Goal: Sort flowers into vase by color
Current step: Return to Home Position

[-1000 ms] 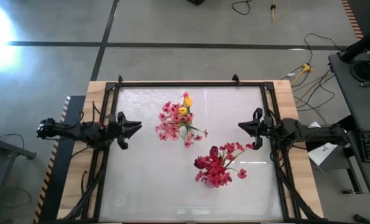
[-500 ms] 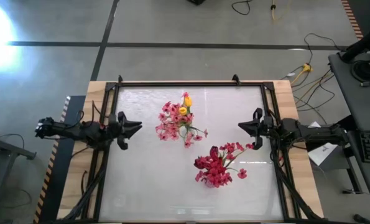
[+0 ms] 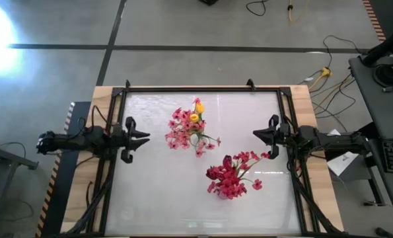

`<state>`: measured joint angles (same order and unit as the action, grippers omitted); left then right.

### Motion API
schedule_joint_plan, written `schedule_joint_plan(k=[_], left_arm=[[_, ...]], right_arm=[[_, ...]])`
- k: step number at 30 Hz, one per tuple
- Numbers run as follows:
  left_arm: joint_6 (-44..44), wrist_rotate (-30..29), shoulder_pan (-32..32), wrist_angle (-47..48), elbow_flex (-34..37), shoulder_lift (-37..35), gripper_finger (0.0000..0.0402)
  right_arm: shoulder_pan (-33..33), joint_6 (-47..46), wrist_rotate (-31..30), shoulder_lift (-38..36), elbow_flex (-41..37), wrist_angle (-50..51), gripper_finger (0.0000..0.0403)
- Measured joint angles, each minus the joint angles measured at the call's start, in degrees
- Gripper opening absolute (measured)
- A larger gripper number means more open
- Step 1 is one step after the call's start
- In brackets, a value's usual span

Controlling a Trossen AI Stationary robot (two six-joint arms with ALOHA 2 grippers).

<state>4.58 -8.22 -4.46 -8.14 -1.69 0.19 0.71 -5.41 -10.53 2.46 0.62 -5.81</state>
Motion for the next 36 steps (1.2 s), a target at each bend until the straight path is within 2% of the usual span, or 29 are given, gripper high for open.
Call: schedule_joint_plan(k=[4, 6, 14, 22, 30, 36], left_arm=[[-1.52, 10.36, 5.11, 0.12, 0.13, 0.32, 0.0075], [-2.44, 12.09, 6.47, 1.99, 0.52, 0.33, 0.0075], [2.18, 7.05, 7.34, 5.39, 0.61, 1.87, 0.0075], [0.42, 6.76, 7.29, 5.12, 0.63, 3.63, 0.0075], [0.21, 6.56, 7.27, 4.60, 1.09, -0.05, 0.0075], [-2.90, 3.00, 7.10, 0.60, 1.11, -0.20, 0.0075]], right_arm=[[0.00, 0.00, 0.00, 0.00, 0.00, -0.01, 0.0009], [0.00, -0.04, 0.00, 0.00, 0.00, -0.02, 0.0009], [0.00, 0.00, 0.00, 0.00, -0.02, -0.01, 0.0009], [0.00, -0.01, -0.01, 0.00, -0.02, -0.01, 0.0009], [0.02, -0.04, -0.05, -0.02, -0.02, 0.01, 0.0009], [0.01, 0.00, -0.05, -0.02, -0.02, 0.01, 0.0009]])
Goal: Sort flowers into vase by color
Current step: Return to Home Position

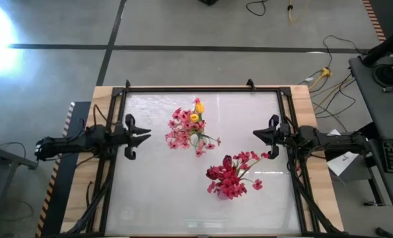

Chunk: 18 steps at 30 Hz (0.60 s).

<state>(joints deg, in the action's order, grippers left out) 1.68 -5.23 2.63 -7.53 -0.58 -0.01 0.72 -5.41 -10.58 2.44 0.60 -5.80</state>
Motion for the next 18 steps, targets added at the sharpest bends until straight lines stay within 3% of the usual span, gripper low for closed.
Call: schedule_joint_plan(k=[4, 9, 18], left_arm=[[1.15, -1.60, 0.00, -2.83, 0.00, 0.09, 0.0075], [5.00, -1.58, 0.00, 3.59, 0.00, 0.85, 0.0075], [10.00, 4.38, 0.00, 6.12, 0.02, 0.04, 0.0075]], right_arm=[[-0.01, -0.01, 0.01, 0.04, 0.00, 0.04, 0.0009], [0.00, 0.00, 0.01, 0.09, 0.00, 0.02, 0.0009], [0.01, -0.04, 0.01, 0.20, 0.00, 0.02, 0.0009]])
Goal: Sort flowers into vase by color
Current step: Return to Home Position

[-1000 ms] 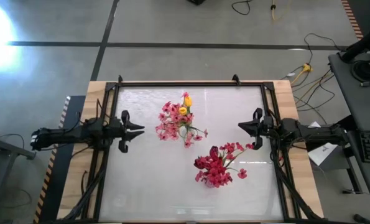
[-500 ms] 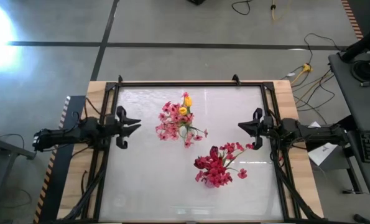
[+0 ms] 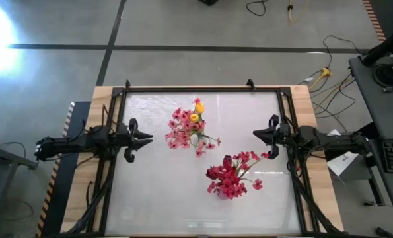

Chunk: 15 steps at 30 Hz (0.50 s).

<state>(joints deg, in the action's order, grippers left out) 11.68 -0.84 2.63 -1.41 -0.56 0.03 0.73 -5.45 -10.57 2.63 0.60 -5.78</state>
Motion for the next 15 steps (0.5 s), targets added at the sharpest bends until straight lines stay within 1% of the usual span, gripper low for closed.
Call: schedule_joint_plan(k=[2, 7, 10, 15], left_arm=[[-0.33, 0.50, 0.19, -1.14, 0.00, -0.05, 0.0075], [-3.97, 0.96, 0.73, 0.09, 0.01, -0.06, 0.0075], [-8.97, 0.50, 0.80, 0.02, 0.02, 0.06, 0.0075], [-9.65, 0.22, 0.76, 0.18, 0.02, 0.41, 0.0075]], right_arm=[[0.00, 0.04, 0.02, 0.09, 0.00, -0.04, 0.0009], [0.00, 0.01, -0.02, 0.12, 0.00, 0.03, 0.0009], [0.00, 0.04, 0.00, 0.15, 0.00, 0.04, 0.0009], [0.00, 0.04, 0.00, 0.15, 0.00, 0.01, 0.0009]])
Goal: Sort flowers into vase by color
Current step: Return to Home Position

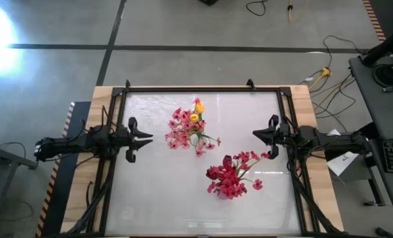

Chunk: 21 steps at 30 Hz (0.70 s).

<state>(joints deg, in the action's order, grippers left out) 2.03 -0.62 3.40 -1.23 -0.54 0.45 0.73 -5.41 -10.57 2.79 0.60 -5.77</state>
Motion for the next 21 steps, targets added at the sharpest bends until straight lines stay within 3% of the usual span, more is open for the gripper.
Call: schedule_joint_plan(k=[21], left_arm=[[-0.03, -0.35, 0.00, -0.26, -0.50, 0.70, 0.0075]], right_arm=[[0.00, 0.00, 0.00, 0.00, 0.00, -0.01, 0.0009]])
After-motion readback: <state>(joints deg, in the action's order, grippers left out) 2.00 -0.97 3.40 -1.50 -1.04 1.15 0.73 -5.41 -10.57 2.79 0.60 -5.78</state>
